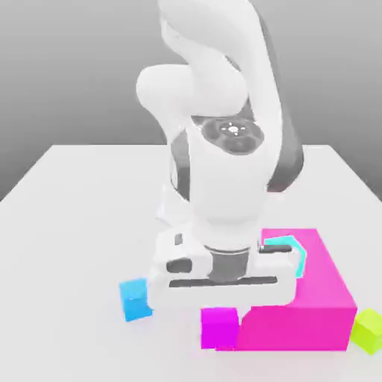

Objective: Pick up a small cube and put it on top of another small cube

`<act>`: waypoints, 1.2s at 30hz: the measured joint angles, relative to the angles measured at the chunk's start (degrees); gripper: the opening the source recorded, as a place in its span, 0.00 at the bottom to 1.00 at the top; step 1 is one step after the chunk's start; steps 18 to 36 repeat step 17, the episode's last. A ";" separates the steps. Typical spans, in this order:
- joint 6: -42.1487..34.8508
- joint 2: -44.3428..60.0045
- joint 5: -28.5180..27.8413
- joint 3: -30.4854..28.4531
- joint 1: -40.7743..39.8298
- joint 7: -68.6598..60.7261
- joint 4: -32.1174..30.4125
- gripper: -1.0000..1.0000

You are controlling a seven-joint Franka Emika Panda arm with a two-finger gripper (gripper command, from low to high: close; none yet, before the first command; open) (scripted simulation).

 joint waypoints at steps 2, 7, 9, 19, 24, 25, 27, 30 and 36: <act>-0.86 0.68 -1.27 2.90 2.82 -2.02 1.43 0.00; -0.74 2.31 -3.82 10.78 9.67 -9.05 2.87 0.00; -1.04 1.93 -3.56 11.69 10.68 -8.50 2.87 0.00; 5.11 10.07 -12.01 6.07 15.39 -2.00 3.80 1.00; 5.11 10.07 -12.01 6.07 15.39 -2.00 3.80 1.00; 5.11 10.07 -12.01 6.07 15.39 -2.00 3.80 1.00; 5.11 10.07 -12.01 6.07 15.39 -2.00 3.80 1.00; 5.11 10.07 -12.01 6.07 15.39 -2.00 3.80 1.00; 5.11 10.07 -12.01 6.07 15.39 -2.00 3.80 1.00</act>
